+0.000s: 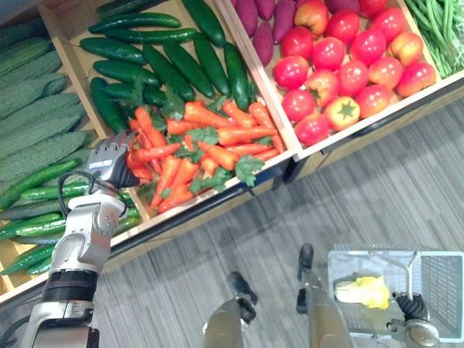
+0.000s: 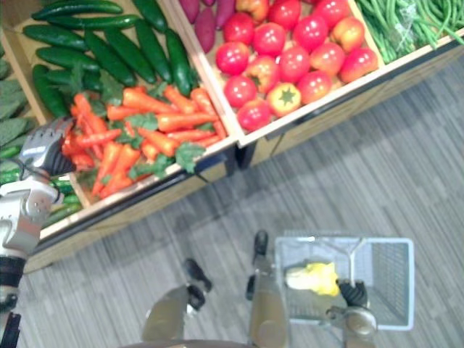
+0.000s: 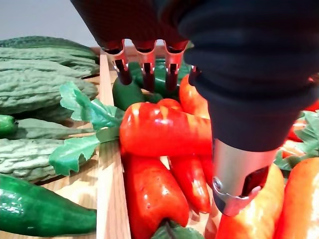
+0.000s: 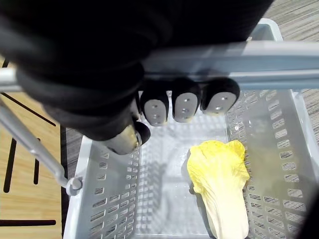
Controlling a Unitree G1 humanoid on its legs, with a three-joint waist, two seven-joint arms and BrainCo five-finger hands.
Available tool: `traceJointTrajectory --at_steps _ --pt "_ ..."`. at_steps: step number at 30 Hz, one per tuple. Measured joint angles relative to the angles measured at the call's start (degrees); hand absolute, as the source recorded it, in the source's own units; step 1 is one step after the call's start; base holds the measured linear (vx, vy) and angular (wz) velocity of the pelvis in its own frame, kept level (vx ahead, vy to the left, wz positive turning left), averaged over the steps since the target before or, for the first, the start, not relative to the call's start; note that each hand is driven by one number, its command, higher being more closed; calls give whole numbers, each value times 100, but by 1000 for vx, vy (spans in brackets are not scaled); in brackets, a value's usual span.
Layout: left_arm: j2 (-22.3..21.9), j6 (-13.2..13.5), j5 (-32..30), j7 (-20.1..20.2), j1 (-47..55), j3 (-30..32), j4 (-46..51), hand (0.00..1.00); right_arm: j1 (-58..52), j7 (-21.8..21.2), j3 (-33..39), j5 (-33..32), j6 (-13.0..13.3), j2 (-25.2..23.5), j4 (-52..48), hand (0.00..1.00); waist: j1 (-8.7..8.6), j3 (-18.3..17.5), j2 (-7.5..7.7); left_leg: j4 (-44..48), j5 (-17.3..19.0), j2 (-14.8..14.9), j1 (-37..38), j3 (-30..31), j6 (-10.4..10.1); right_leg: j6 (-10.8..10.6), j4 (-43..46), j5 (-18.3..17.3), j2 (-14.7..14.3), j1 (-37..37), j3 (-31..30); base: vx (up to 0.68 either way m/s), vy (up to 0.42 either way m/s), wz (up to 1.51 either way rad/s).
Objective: Pick vegetable in the basket
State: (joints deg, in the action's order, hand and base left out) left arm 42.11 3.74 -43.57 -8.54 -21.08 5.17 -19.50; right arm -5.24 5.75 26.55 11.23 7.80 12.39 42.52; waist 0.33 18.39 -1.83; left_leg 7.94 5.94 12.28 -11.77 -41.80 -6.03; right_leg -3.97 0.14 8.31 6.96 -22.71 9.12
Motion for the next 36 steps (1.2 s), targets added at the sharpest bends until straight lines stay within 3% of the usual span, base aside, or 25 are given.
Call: traceJointTrajectory --at_steps 1,2,10,11,19,26,36 --pt "-7 -16 0 -4 -94 0 -9 0 0 0 -13 0 10 -7 -49 100 -6 7 12 48 2 34 -71 -5 4 -51 -7 69 -8 -46 -28 -57 -4 4" --pt "-33 -18 0 -9 -197 0 -41 100 -3 0 -13 -2 8 -19 -83 100 -9 19 32 62 8 45 -105 -2 14 -57 -6 73 -8 -61 -32 -64 -4 6" --pt "-392 -190 -5 -178 -499 0 -121 100 -2 3 -146 -4 13 -56 -160 100 -16 84 146 241 19 206 -252 -8 27 -122 -65 237 -92 -126 -106 -47 -24 -1" --pt "-397 -195 -6 -251 -553 2 -121 100 -3 14 -202 -4 13 -56 -173 100 -9 87 151 261 21 251 -311 -9 27 -208 -113 295 -120 -153 -143 -40 -28 -4" --pt "-621 -272 -4 -401 -579 95 -94 100 -4 15 -404 -2 18 -91 -389 100 -20 111 197 463 32 460 -413 -103 35 -169 -246 503 -291 -221 -345 -23 -38 -10" --pt "-634 -270 -2 -419 -300 109 79 100 16 14 -470 2 36 -92 -373 100 -52 138 261 645 39 586 -402 -228 22 -209 -331 544 -398 -211 -606 -3 -41 -12" --pt "-640 -313 -31 -423 138 635 416 100 5 5 -474 26 28 -88 -60 100 -112 90 332 749 39 617 -223 -139 18 -212 -559 535 -425 138 -669 -12 -22 0"
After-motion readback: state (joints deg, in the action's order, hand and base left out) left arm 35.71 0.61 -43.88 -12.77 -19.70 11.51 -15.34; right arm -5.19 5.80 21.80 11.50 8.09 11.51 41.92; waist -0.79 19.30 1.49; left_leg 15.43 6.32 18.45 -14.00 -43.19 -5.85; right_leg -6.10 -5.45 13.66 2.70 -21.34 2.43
